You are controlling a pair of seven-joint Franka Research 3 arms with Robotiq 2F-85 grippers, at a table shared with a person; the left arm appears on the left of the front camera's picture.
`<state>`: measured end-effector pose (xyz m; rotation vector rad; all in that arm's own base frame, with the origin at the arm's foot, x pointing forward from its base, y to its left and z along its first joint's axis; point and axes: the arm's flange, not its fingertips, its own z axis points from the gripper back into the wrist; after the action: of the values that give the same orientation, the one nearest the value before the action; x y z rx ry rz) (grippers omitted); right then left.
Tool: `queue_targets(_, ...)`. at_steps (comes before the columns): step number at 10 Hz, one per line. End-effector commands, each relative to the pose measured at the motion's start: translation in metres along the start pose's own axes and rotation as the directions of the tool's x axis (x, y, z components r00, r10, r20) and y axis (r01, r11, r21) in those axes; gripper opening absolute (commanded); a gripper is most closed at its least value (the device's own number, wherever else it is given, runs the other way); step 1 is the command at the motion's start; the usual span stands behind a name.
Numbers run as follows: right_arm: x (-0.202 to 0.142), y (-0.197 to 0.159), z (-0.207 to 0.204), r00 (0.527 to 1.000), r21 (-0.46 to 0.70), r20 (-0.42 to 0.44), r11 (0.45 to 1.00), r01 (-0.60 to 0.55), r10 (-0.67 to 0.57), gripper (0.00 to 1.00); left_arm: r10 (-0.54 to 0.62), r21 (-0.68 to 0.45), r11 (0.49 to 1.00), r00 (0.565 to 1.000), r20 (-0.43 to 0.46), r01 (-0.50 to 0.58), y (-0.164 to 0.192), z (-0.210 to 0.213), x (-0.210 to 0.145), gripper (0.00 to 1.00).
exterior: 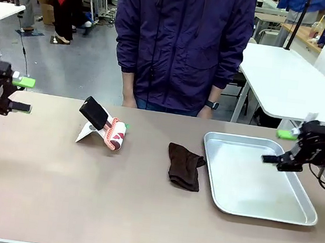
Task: Clean the surface of the table.
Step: Return the Lint Roller and towel to their original positions.
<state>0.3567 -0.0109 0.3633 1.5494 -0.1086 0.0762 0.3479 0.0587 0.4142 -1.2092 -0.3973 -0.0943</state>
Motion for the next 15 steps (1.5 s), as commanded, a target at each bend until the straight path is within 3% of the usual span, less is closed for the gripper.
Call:
queue_targets(1,-0.053,-0.01,-0.016,0.986,0.118,0.164,0.991,-0.058,0.038,1.0,-0.057,-0.071,0.996,0.998,-0.009,0.057,0.032,-0.007,-0.033,1.0)
queue_targets(2,-0.046,-0.011,-0.018,0.95,0.08,0.311,0.996,-0.05,0.022,1.0,-0.048,-0.05,0.998,0.998,-0.035,0.046,0.04,-0.008,-0.03,1.0)
queue_targets(3,0.005,-0.003,0.013,0.997,0.058,0.081,0.998,-0.006,0.001,1.0,-0.021,-0.03,0.999,1.0,-0.009,0.021,0.018,0.003,-0.007,1.0)
queue_targets(15,0.005,-0.003,0.013,0.997,0.058,0.081,0.998,-0.006,0.001,1.0,-0.021,-0.03,0.999,1.0,-0.009,0.021,0.018,0.003,-0.007,1.0)
